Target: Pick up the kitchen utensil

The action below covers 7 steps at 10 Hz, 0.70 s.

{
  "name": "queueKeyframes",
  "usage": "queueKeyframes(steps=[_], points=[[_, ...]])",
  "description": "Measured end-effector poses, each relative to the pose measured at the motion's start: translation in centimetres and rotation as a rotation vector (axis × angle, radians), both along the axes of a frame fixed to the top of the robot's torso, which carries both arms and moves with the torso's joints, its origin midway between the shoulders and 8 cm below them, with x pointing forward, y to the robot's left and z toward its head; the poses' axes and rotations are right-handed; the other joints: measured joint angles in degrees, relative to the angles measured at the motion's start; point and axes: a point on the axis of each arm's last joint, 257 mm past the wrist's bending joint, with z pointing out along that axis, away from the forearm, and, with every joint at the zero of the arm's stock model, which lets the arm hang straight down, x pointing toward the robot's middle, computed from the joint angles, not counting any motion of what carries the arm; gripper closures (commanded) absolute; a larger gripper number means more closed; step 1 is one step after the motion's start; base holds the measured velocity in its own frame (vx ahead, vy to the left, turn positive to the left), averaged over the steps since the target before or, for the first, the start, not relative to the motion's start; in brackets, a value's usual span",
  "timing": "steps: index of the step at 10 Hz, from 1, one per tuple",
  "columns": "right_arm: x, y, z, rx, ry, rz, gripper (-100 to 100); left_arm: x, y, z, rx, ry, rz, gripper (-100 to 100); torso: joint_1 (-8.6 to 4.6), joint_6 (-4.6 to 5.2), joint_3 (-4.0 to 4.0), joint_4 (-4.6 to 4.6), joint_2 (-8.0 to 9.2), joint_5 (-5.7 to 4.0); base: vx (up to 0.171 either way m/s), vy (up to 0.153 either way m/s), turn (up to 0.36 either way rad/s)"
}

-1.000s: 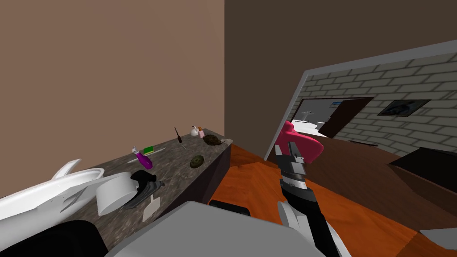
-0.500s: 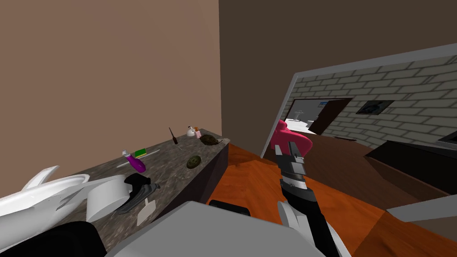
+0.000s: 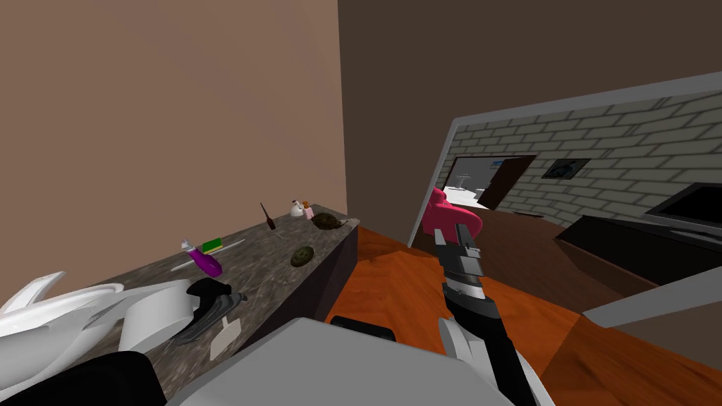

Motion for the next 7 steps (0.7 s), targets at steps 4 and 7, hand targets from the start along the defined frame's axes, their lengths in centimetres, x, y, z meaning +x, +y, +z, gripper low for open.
queueKeyframes(steps=[4,7], points=[[0.00,0.00,0.00,0.000,0.000,0.000,0,-0.04,0.02,-0.01,0.001,0.001,0.000,100,0.05,0.02,-0.05,-0.01,-0.08,0.03,0.000,0.000,0.000],[0.00,0.00,0.00,0.000,0.000,0.000,0,0.48,-0.39,-0.05,-0.003,-0.006,-0.008,100,0.06,-0.01,-0.07,-0.02,-0.12,0.04,0.020,0.012,0.107]])
